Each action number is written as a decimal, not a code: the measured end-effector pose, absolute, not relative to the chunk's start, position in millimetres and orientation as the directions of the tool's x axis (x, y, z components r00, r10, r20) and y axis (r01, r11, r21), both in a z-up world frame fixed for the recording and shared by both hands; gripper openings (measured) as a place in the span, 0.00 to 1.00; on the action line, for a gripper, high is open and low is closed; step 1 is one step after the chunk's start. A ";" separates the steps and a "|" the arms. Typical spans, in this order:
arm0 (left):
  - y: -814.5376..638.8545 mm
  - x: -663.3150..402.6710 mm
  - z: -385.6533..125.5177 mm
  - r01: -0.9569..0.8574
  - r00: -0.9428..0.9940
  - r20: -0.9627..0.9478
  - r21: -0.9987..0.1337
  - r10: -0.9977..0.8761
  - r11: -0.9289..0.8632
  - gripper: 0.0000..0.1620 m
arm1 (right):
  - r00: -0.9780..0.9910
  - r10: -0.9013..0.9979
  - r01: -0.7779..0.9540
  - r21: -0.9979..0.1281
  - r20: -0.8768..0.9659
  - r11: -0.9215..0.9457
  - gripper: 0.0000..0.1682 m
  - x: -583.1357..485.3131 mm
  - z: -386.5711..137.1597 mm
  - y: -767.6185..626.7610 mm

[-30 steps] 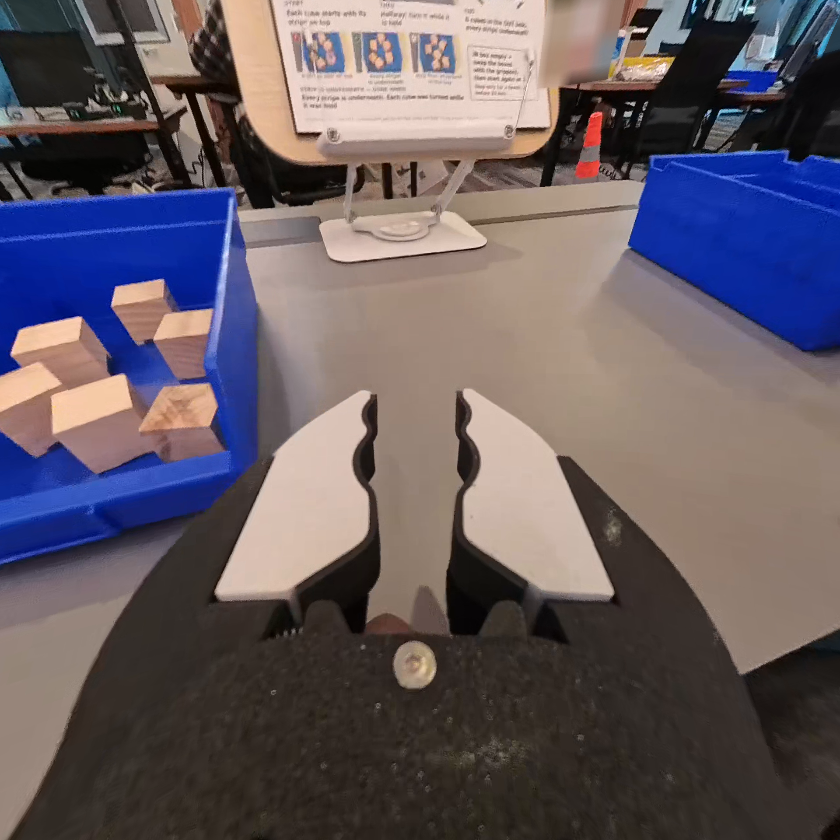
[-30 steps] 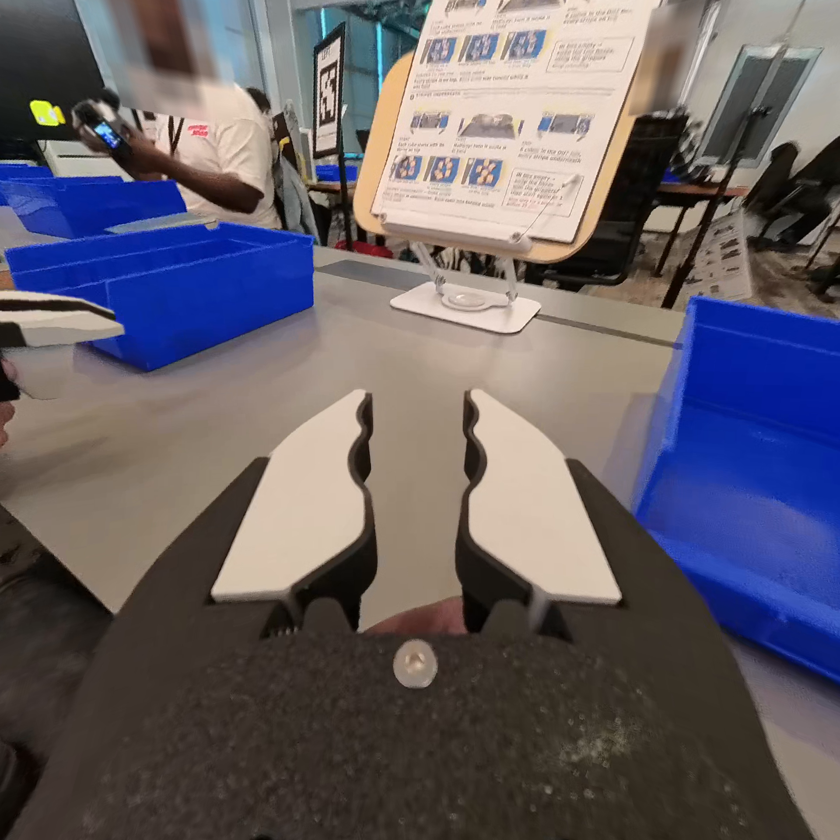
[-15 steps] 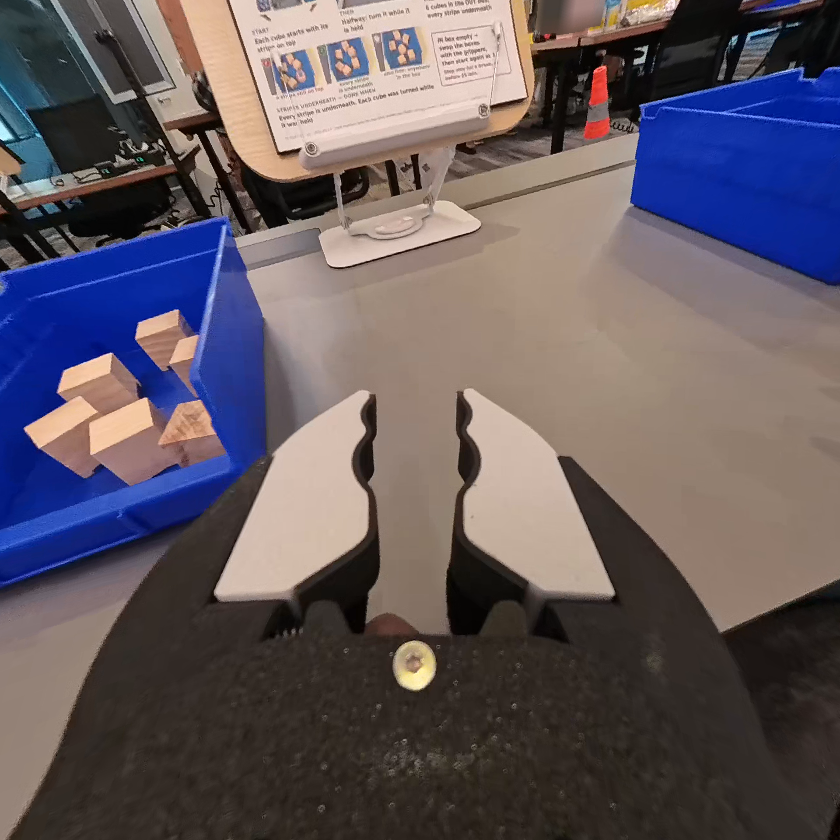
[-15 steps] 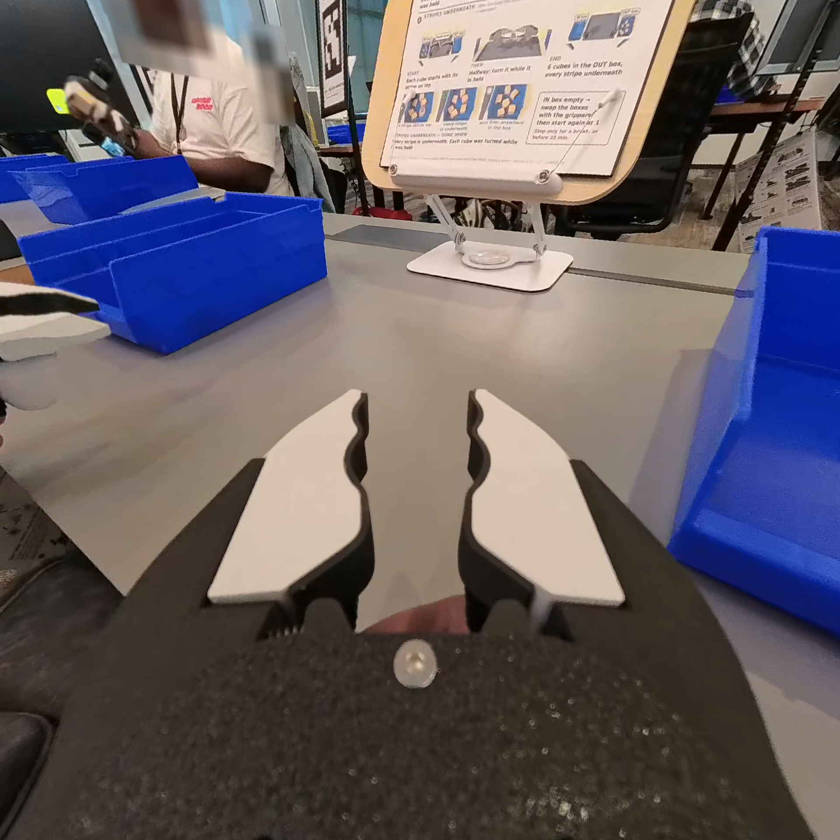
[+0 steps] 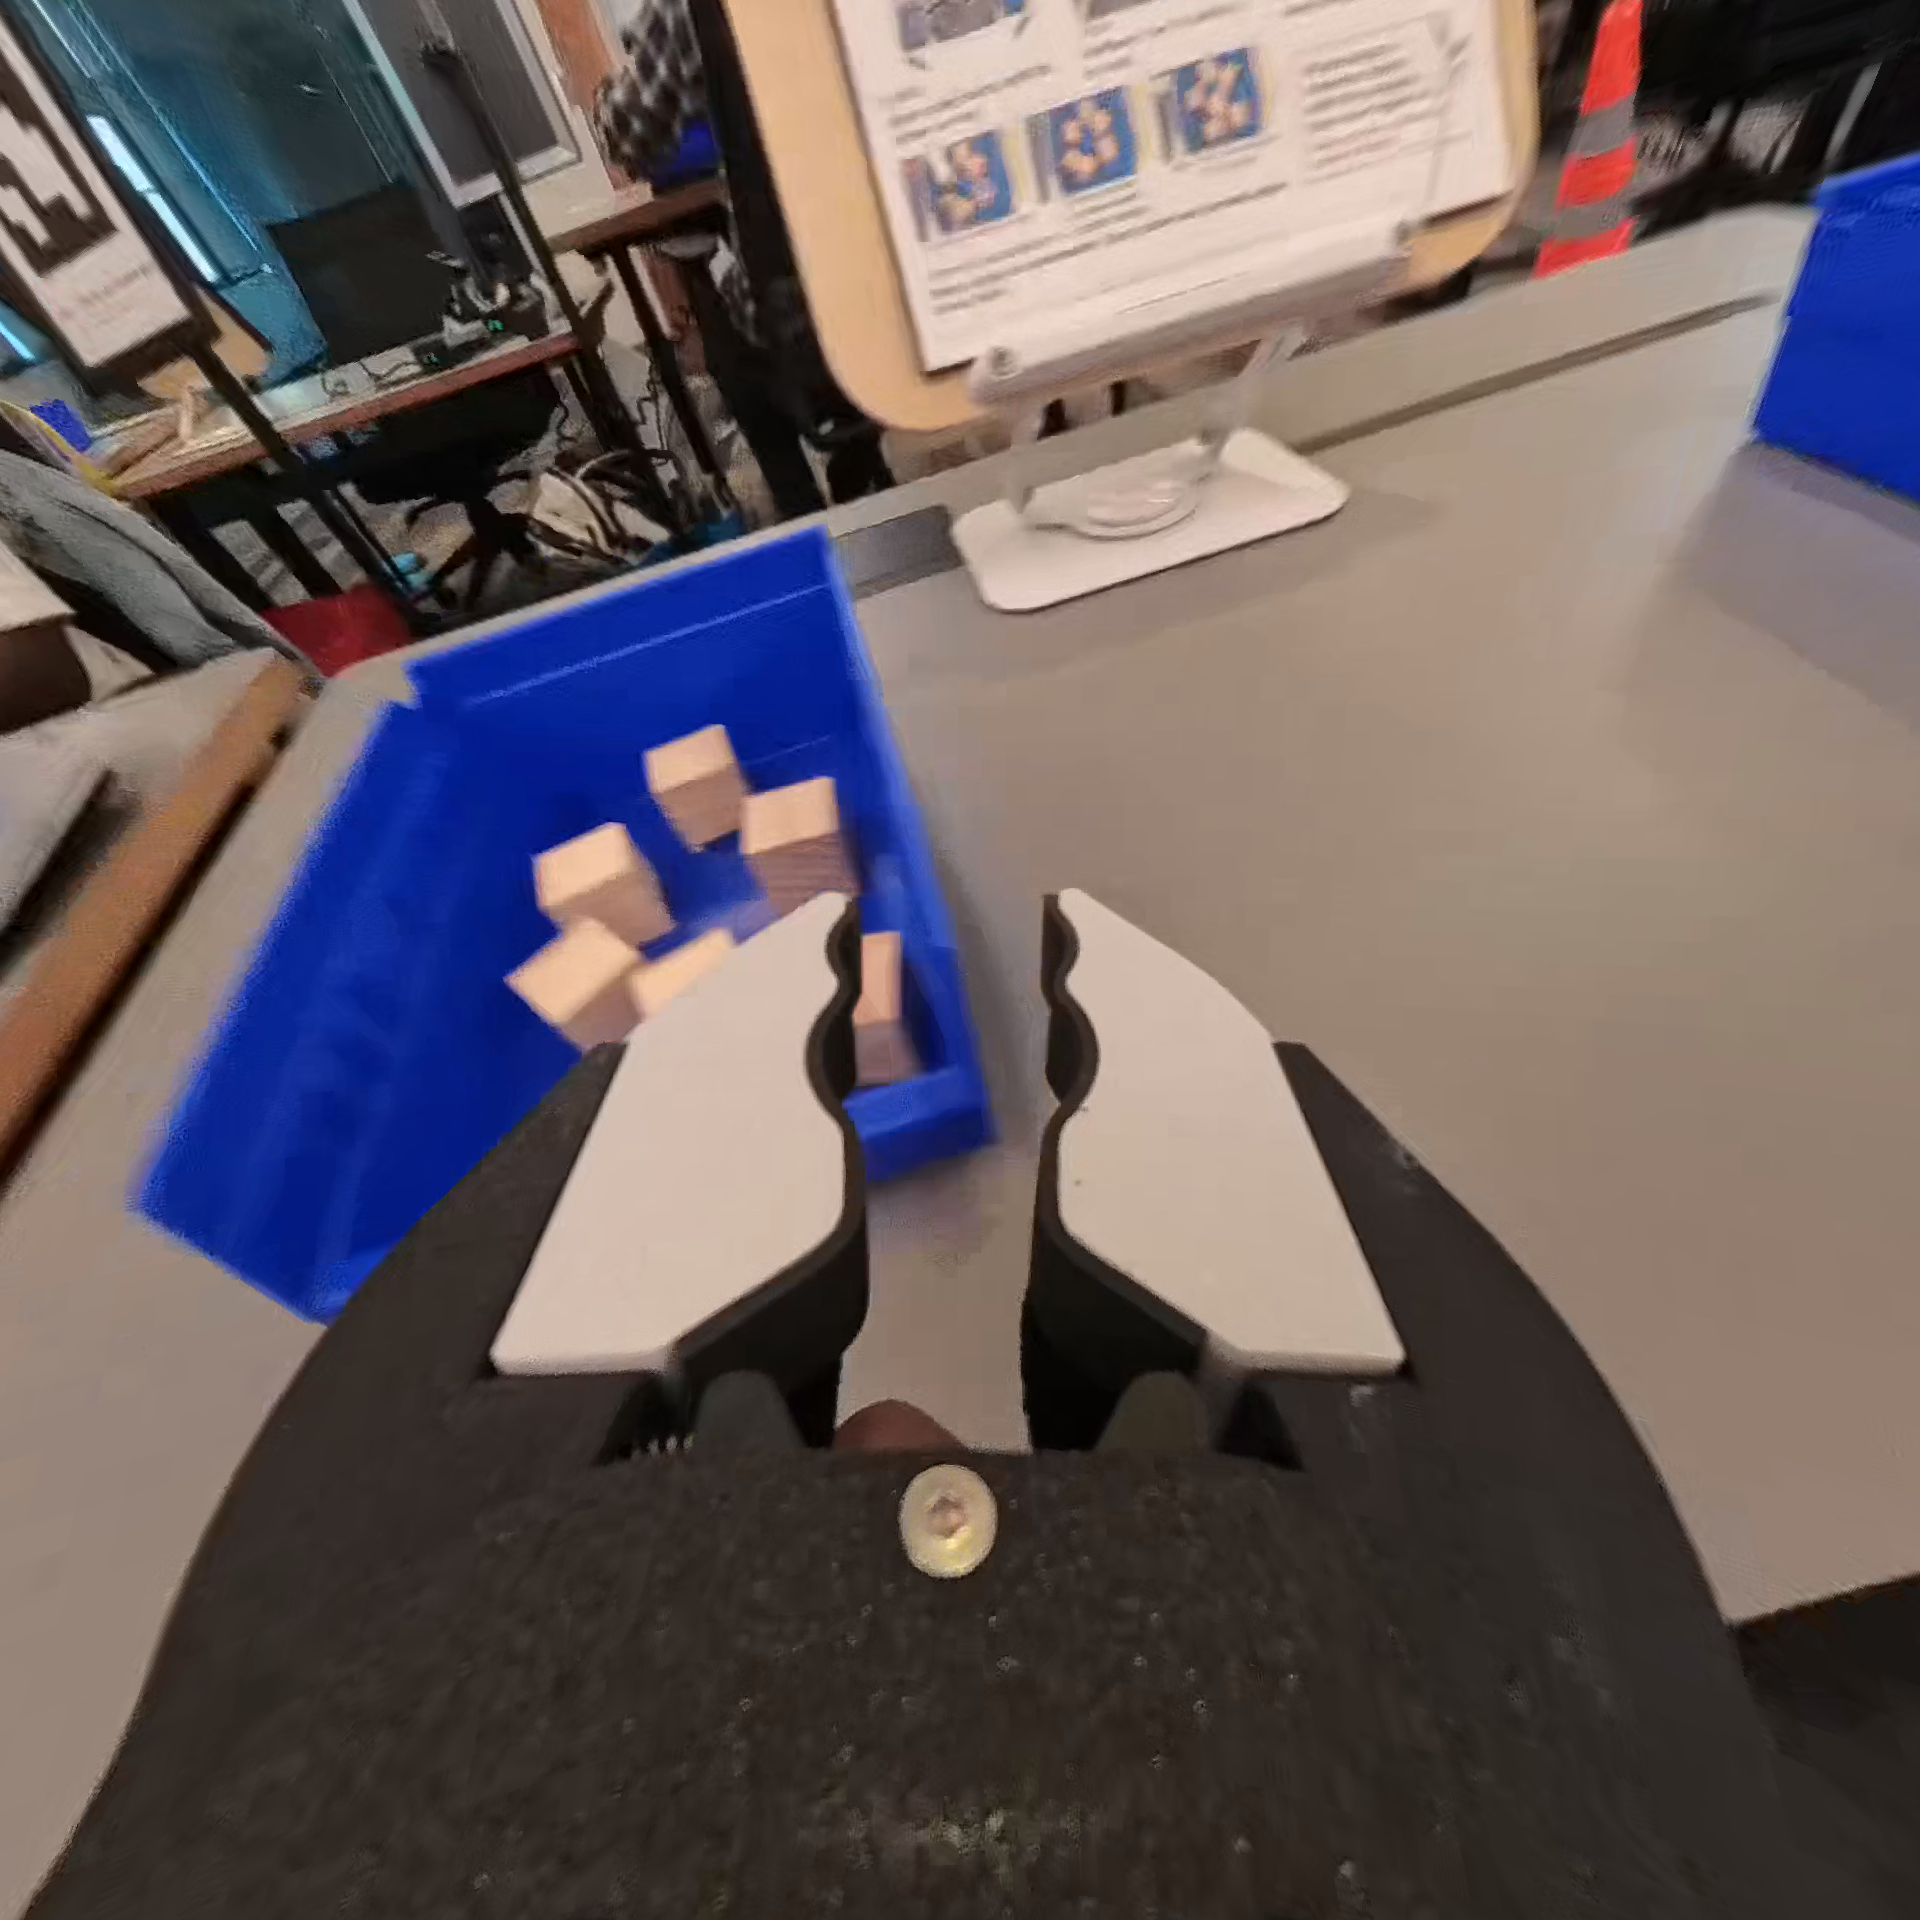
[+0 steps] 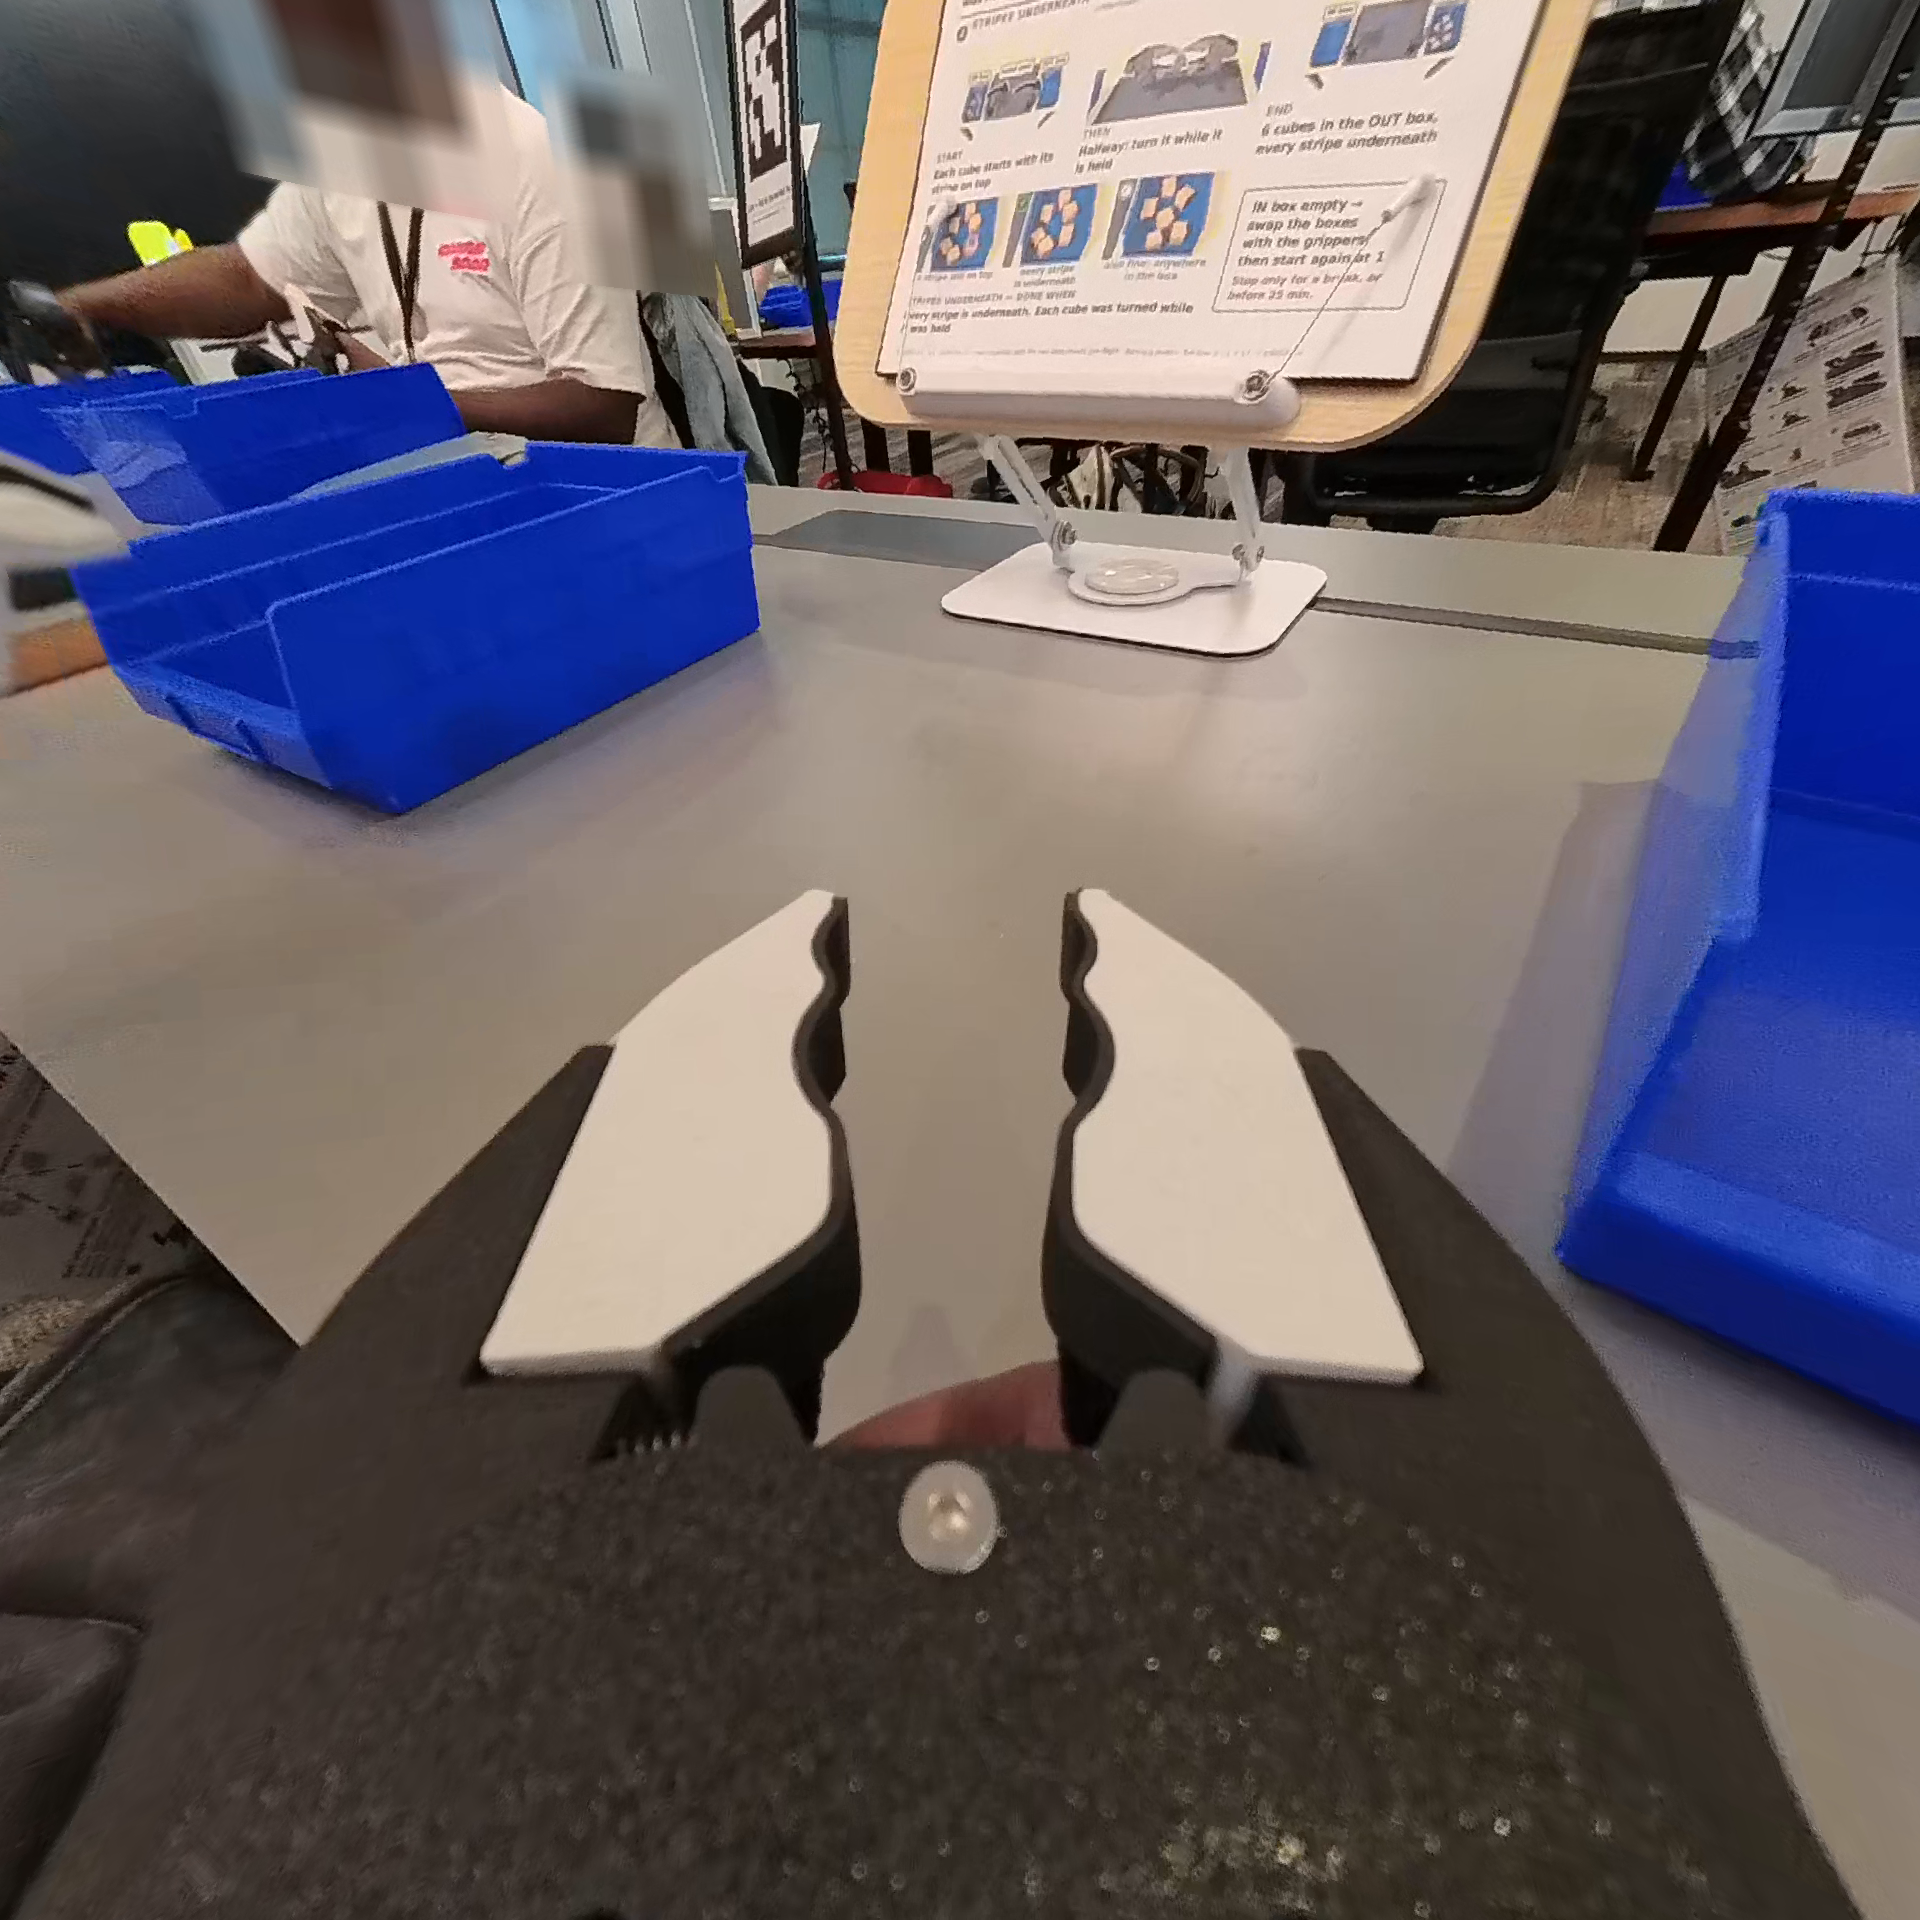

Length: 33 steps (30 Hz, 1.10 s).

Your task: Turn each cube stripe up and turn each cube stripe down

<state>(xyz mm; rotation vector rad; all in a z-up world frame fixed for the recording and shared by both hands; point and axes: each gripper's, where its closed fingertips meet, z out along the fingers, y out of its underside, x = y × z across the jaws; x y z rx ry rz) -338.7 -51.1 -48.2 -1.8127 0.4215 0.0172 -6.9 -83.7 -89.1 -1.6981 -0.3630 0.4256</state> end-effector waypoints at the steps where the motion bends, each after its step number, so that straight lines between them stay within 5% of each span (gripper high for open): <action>1: -44.9 -350.9 -44.5 -0.336 0.917 -0.251 -0.905 -0.311 -0.260 0.19 | 0.880 0.470 0.008 -0.986 -0.073 -0.167 0.23 -8.0 -90.0 -83.6; 6: -3.0 -383.0 -48.6 -0.683 0.680 -0.431 -0.667 -0.593 -0.299 0.26 | 0.865 0.493 -0.005 -0.983 -0.098 -0.186 0.22 -13.9 -91.7 -82.3; 11: 22.8 -394.9 -88.0 -0.859 0.430 -0.284 -0.420 -0.857 -0.292 0.32 | 0.855 0.503 -0.020 -0.978 -0.125 -0.208 0.22 -15.3 -94.8 -82.1; 19: 52.8 -421.0 -147.3 -0.936 0.337 -0.180 -0.173 -0.924 -0.307 0.36 | 0.859 0.495 -0.018 -0.975 -0.129 -0.223 0.21 -11.8 -99.0 -79.2; 23: 53.7 -433.1 -180.4 -0.947 0.320 -0.151 -0.066 -0.935 -0.313 0.29 | 0.855 0.499 -0.018 -0.969 -0.143 -0.248 0.21 -12.5 -105.9 -77.0; 33: 53.8 -427.1 -113.2 -0.903 0.390 -0.247 -0.292 -0.887 -0.316 0.28 | 0.852 0.496 -0.037 -0.965 -0.166 -0.259 0.21 -9.6 -105.9 -76.3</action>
